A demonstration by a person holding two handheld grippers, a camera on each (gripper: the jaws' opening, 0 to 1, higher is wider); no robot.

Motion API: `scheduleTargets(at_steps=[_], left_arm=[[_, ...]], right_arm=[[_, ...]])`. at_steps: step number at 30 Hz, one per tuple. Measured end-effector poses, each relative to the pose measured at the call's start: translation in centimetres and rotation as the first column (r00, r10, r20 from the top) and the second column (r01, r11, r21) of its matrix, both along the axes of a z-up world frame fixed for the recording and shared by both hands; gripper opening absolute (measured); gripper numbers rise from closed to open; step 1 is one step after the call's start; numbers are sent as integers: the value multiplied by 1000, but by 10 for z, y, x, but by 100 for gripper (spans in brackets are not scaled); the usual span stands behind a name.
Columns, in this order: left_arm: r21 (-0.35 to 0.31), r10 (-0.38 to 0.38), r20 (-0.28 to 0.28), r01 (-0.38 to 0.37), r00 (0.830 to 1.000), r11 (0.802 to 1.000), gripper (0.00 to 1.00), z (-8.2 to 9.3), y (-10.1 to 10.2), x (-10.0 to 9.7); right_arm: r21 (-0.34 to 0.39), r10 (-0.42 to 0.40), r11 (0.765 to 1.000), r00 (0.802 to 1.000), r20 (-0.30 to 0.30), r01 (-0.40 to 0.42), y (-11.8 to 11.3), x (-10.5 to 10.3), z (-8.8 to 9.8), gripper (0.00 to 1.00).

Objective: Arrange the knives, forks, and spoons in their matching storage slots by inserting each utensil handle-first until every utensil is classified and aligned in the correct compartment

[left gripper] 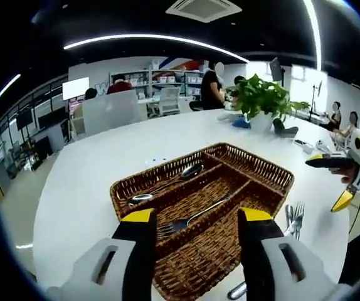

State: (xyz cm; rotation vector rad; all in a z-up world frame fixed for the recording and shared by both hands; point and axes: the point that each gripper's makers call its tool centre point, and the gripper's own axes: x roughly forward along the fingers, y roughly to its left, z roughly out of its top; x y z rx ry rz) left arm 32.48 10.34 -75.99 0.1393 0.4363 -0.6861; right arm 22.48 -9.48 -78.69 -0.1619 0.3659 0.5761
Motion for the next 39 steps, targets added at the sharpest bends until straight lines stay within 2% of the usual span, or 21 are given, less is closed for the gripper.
scheduleTargets(at_steps=[4,7,8,13,19,24,25,28,31,39], left_arm=[[3,-8,25,8,1000,1000,61,4,1,-16],[-21,-13,37,14,999,1000,61,8,1,-25],[-29,-20,42,21,999,999,62,7,1,-33],[-46,-2,43,4,999,999,66,3,4,-46],[-39,16,68,-14,998,999,76,-4,9,-74],[-47,22,68,-19,997,999,85,-6,10,-84],[-49,19,84,-15,996,999,86,-7,10,-93],[-42,20,73,-17,997,999,93,-12,11,-100],[-50,24,91,-20,996,999,98,-13,12,-105],[-66,16,91,-11,996,998,99,-14,15,-115]], right_arm=[[3,2,1000,1000,9,-2,-1,2,4,96],[3,0,1000,1000,16,0,-3,5,8,97],[3,-1,1000,1000,20,1,-4,6,9,97],[-8,-1,1000,1000,15,1,-4,9,9,99],[-15,9,1000,1000,6,-9,-3,8,8,100],[-20,19,1000,1000,6,-19,-3,6,7,100],[-22,21,1000,1000,5,-21,-4,4,6,100],[-27,30,999,1000,4,-30,-4,2,5,100],[-31,42,999,999,6,-42,-3,-1,4,100],[-71,74,995,997,-1,-74,-1,-6,-1,100]])
